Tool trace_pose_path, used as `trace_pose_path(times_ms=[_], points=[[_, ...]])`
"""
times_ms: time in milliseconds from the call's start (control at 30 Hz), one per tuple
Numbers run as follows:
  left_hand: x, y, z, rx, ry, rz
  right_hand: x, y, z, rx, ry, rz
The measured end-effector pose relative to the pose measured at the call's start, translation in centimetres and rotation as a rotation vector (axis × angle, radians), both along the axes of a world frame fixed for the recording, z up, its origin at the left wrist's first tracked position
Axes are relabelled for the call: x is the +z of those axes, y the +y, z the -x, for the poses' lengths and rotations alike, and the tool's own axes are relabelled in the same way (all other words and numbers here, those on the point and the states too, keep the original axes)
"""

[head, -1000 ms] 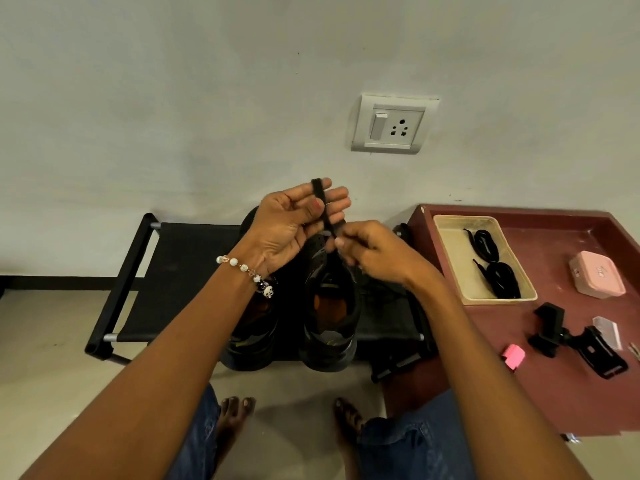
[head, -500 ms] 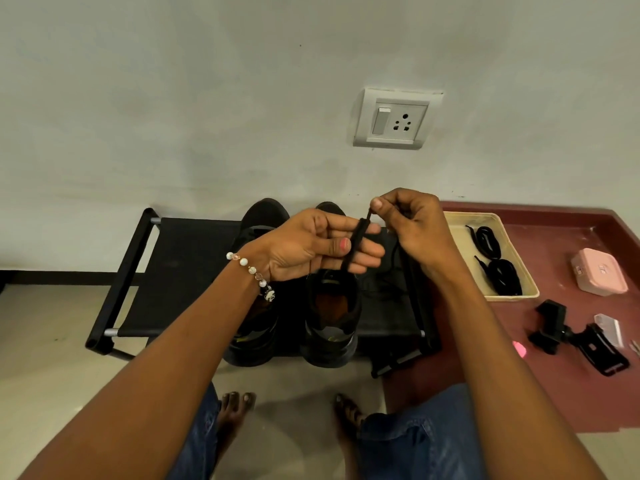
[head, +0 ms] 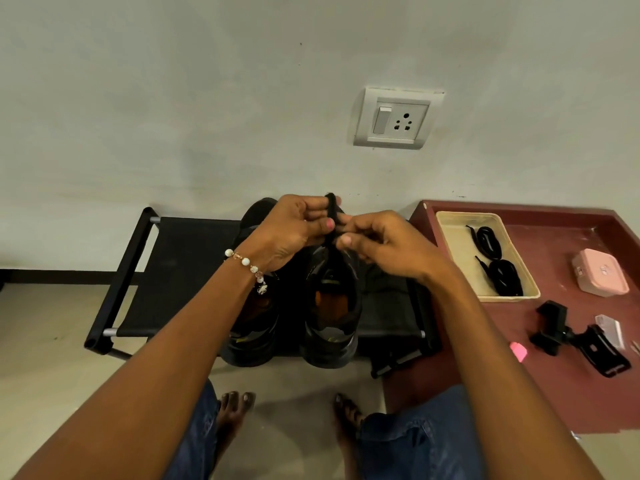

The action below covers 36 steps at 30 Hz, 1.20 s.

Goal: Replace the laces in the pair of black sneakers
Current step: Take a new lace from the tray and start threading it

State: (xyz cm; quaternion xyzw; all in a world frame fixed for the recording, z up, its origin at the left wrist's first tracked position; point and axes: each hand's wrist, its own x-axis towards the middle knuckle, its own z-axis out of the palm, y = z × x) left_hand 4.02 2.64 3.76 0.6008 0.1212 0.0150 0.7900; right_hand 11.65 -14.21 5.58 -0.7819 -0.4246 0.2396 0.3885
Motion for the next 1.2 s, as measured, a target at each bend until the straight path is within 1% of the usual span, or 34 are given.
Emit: trace_pose_path(times_ms=[67,167,233,333,400,467,533,633,700,767,833,900,933,967,1033,1100,1200], points=[[0.2,-0.1,0.4,-0.151,0.02,0.001,0.3,-0.6,-0.5,-0.102,-0.009,-0.111],[0.5,-0.5,0.8,-0.361,0.039,0.065,0.4,-1.3,-1.2,-0.243,0.01,-0.271],[0.6,-0.8,0.9,-0.455,0.032,0.127,0.1,-1.5,-1.6,-0.325,0.0,-0.302],[0.8,-1.0,0.8,-0.525,-0.012,0.201,-0.3,-1.4,-1.8,-0.399,0.034,-0.266],[0.8,-0.8,0.8,-0.495,-0.05,0.256,-0.6,-1.3,-1.6,-0.39,0.096,-0.197],[0.7,-0.6,0.7,-0.417,-0.084,0.306,-0.8,-1.1,-1.3,-0.335,0.136,-0.099],[0.5,-0.5,0.4,-0.295,-0.114,0.349,-1.0,-0.8,-1.1,-0.236,0.102,0.008],[0.2,-0.6,-0.4,-0.058,-0.152,0.375,-1.1,0.0,-0.4,-0.066,-0.006,0.16],[-0.2,-0.5,-0.8,0.075,-0.144,0.281,-0.9,0.4,0.1,0.033,-0.059,0.236],[-0.4,-0.5,-0.9,0.13,-0.111,0.087,-0.6,0.6,0.5,0.106,-0.102,0.26],[-0.7,-0.4,-0.8,0.074,-0.066,-0.104,-0.2,0.4,0.4,0.092,-0.095,0.183],[-0.7,-0.5,-0.6,-0.075,-0.042,-0.258,0.1,-0.1,0.1,0.01,-0.077,0.053],[-0.7,-0.6,-0.4,-0.16,-0.046,-0.291,0.2,-0.3,-0.2,-0.047,-0.071,-0.015],[-0.5,-0.8,-0.3,-0.236,-0.056,-0.28,0.3,-0.6,-0.5,-0.115,-0.065,-0.081],[-0.2,-1.3,0.0,-0.344,-0.064,-0.19,0.1,-0.9,-1.0,-0.257,-0.061,-0.183],[0.1,-1.6,0.1,-0.386,-0.065,-0.112,-0.3,-1.2,-1.5,-0.358,-0.055,-0.238],[0.4,-1.6,0.1,-0.405,-0.063,0.02,-0.6,-1.4,-1.8,-0.481,-0.046,-0.263]])
